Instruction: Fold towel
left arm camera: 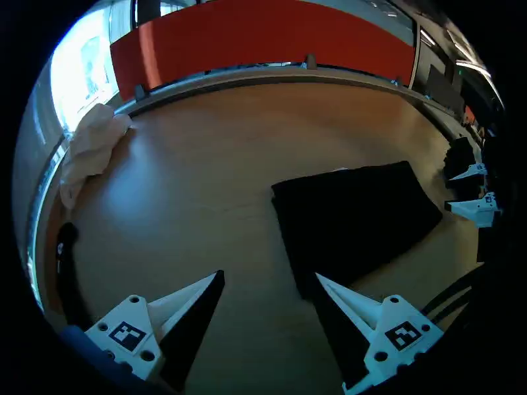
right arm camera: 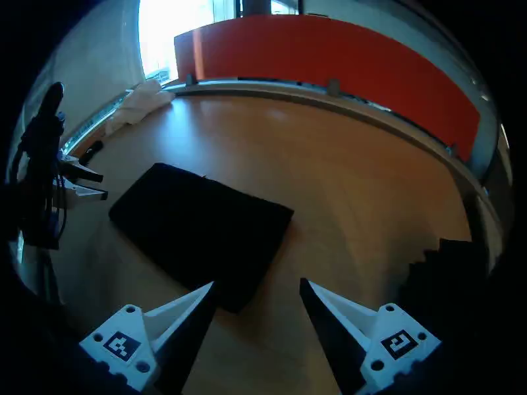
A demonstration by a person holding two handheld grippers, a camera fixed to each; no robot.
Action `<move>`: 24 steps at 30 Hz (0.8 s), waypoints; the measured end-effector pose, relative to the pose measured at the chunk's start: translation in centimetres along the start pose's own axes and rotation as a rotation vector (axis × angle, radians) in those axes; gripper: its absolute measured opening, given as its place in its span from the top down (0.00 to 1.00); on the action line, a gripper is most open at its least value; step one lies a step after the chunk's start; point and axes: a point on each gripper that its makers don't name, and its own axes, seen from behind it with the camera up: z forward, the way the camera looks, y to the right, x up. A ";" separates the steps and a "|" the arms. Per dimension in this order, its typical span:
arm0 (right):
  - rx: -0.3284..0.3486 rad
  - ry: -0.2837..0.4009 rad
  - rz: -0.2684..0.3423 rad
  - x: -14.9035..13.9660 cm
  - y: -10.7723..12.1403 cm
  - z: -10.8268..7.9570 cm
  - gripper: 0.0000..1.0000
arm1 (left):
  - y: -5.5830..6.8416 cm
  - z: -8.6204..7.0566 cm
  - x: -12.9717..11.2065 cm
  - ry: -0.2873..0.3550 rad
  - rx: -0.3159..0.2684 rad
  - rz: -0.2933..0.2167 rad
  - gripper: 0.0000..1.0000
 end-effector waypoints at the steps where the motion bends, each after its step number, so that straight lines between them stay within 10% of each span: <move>1: 0.005 -0.003 -0.008 -0.1 -0.1 0.0 0.08 | -0.1 -0.2 -0.2 0.000 0.003 -0.004 0.09; 24: 0.116 -0.065 -0.160 -1.8 -1.4 1.1 0.13 | -3.0 -5.1 -5.1 -0.005 0.087 -0.101 0.09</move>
